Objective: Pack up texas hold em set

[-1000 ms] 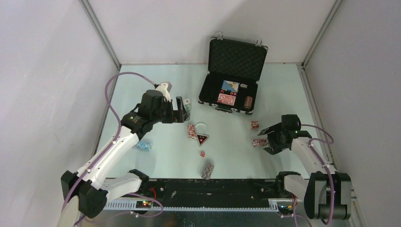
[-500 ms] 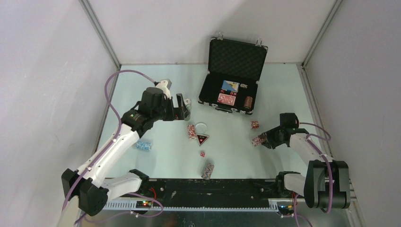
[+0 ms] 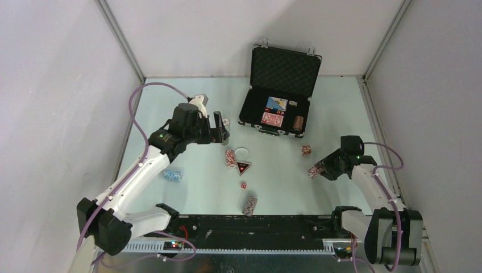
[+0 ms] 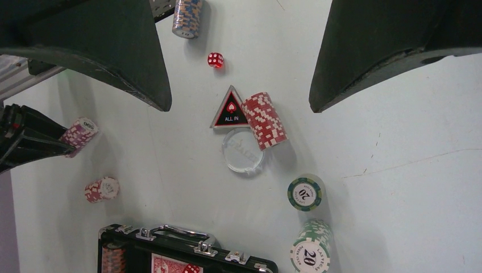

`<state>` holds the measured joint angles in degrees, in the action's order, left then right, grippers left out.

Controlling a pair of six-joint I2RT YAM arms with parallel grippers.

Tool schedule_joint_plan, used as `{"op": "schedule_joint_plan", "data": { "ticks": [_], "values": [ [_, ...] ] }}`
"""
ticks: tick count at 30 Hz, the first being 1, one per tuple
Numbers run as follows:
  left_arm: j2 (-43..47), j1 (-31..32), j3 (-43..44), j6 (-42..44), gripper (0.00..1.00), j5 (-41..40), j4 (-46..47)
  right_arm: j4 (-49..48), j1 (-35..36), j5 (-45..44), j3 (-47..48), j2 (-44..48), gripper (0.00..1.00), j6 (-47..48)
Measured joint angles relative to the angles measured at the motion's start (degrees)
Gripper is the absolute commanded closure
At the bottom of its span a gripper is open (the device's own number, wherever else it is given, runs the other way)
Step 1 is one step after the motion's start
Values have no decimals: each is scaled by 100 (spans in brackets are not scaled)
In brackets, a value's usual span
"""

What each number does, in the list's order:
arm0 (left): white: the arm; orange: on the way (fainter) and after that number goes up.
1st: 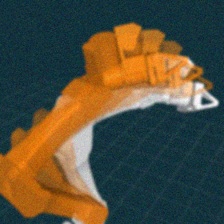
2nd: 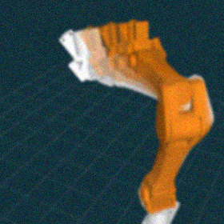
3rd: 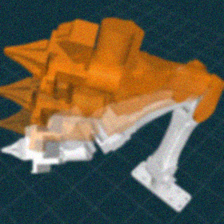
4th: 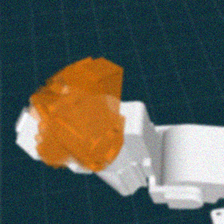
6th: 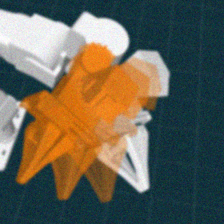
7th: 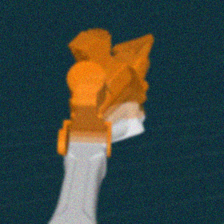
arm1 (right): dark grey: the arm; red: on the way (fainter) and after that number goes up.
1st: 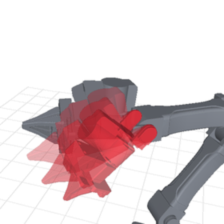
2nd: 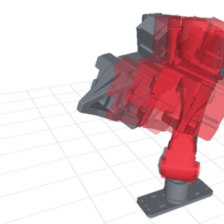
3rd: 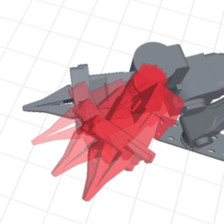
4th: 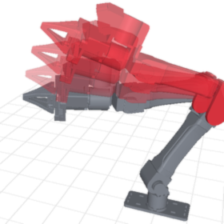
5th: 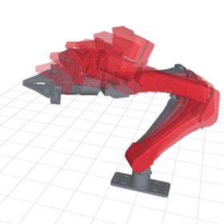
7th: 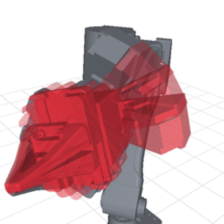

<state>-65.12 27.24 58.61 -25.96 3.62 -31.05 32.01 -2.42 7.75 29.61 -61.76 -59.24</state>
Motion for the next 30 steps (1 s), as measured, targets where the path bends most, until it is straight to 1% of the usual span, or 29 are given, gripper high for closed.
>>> {"op": "schedule_joint_plan", "data": {
  "ticks": [2, 7, 16, 22, 27, 30],
  "values": [
    [0, 0, 0, 2, 2, -2, 0, 138, -9, -24, 105, 94, 78, 184],
    [0, 0, 0, 39, 2, -7, -13, 358, -13, -20, 509, 245, 81, 763],
    [2, 0, -15, 118, 2, 4, -35, 330, 2, -20, 1532, 297, 85, 1633],
    [166, 0, -306, 153, 2, 4, 28, 129, 131, 39, 2188, -144, 84, 1921],
    [610, 0, -675, 151, 2, 0, 26, 111, 184, 238, 2535, -629, 85, 2046],
    [761, 0, -734, 157, 2, 0, 28, 85, 188, 343, 2747, -872, 86, 2120]
  ]
}}
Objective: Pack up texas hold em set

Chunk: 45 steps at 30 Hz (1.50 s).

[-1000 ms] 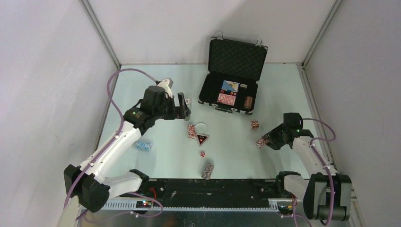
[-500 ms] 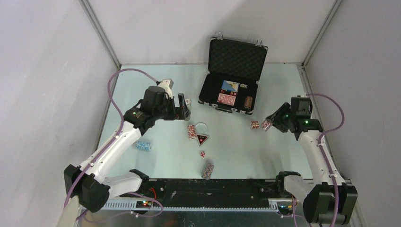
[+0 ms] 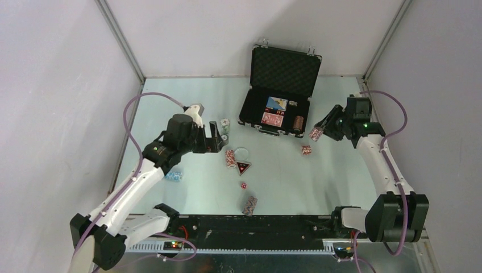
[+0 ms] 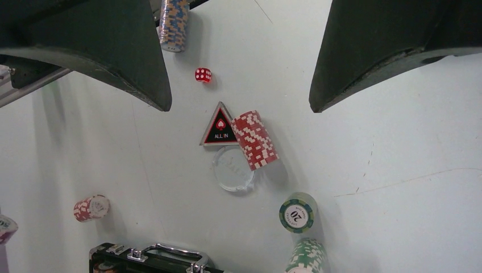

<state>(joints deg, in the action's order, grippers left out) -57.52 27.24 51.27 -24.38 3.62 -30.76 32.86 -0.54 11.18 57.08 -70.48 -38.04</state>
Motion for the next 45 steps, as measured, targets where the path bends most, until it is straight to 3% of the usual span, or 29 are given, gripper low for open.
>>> {"op": "schedule_joint_plan", "data": {
  "ticks": [23, 27, 36, 45],
  "values": [
    [424, 278, -144, 938, 2, -109, -11, -334, -326, 540, 1757, -1637, 93, 564],
    [407, 286, -216, 990, 2, -133, 7, -328, -389, 660, 2428, -2194, 94, 927],
    [-129, 286, -170, 953, 2, 127, 142, -271, -249, 916, 3716, -3788, 92, 1672],
    [-1047, 286, -35, 520, 2, -17, 55, -175, 256, 699, 3803, -4404, 93, 2033]
  ]
}}
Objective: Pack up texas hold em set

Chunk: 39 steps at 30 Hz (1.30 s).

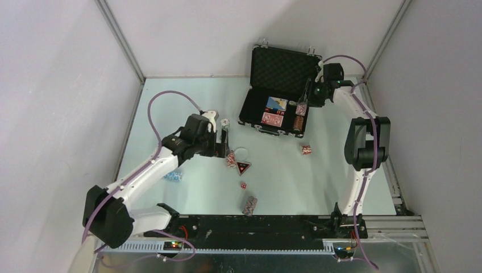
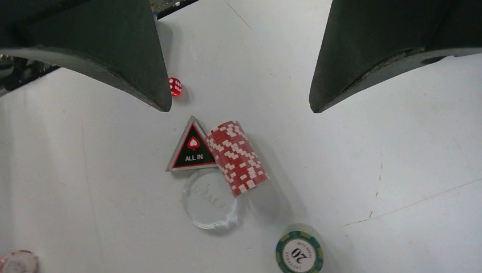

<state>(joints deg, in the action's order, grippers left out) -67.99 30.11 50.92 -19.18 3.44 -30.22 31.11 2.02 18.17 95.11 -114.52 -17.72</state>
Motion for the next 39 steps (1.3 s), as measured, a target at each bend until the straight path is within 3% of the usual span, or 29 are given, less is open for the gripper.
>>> {"op": "schedule_joint_plan", "data": {
  "ticks": [10, 16, 22, 25, 27, 28, 30, 32, 39],
  "values": [
    [-649, -44, 286, -444, 2, -870, -55, -74, 184, -590, 223, -444, 93, 83],
    [-975, -177, 704, -544, 0, -1290, -31, -81, 94, -815, 284, -511, 88, 83],
    [-1412, -299, 1005, -549, 3, -1397, 85, -131, 87, -802, 332, -678, 67, 72],
    [-1690, -354, 1189, -544, 3, -1388, 149, -125, 125, -763, 332, -767, 65, 61],
    [-1867, -382, 1340, -540, 4, -1377, 155, -136, 151, -715, 332, -802, 53, 57],
    [-1941, -391, 1412, -538, 4, -1375, 162, -133, 151, -686, 332, -809, 38, 50],
    [-2061, -404, 1530, -529, 4, -1360, 173, -129, 146, -651, 332, -815, 21, 2],
    [-2188, -415, 1652, -525, 4, -1327, 184, -111, 136, -638, 354, -815, 14, -50],
    [-2627, -426, 1895, -509, 9, -1161, 181, -48, 114, -662, 407, -804, 13, -138]
  ]
}}
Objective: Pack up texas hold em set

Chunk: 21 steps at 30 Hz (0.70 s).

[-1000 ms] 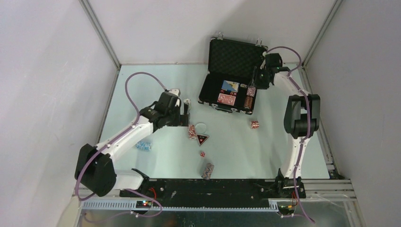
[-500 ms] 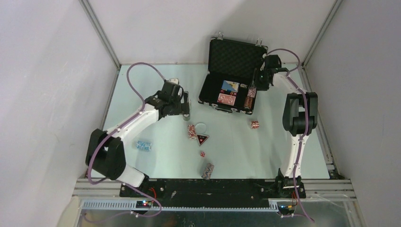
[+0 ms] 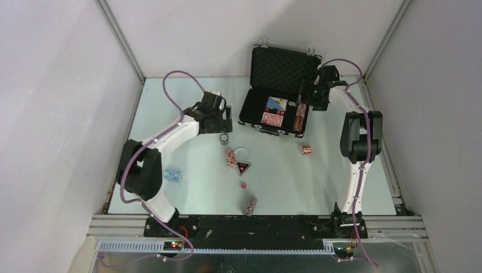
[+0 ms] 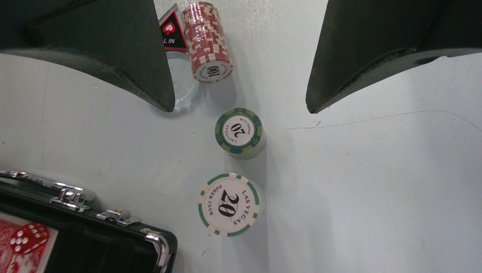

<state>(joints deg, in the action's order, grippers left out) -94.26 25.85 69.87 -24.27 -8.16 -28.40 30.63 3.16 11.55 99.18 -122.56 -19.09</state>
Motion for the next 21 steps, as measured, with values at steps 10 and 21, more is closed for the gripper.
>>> {"op": "schedule_joint_plan", "data": {
  "ticks": [10, 21],
  "values": [
    [-433, 0, 33, 103, 11, 103, 199, -44, 278, -116, -1067, 1401, 15, -162],
    [-1161, -2, 520, 544, 32, -247, 935, -249, 693, -39, -2361, 3112, 17, -251]
  ]
}}
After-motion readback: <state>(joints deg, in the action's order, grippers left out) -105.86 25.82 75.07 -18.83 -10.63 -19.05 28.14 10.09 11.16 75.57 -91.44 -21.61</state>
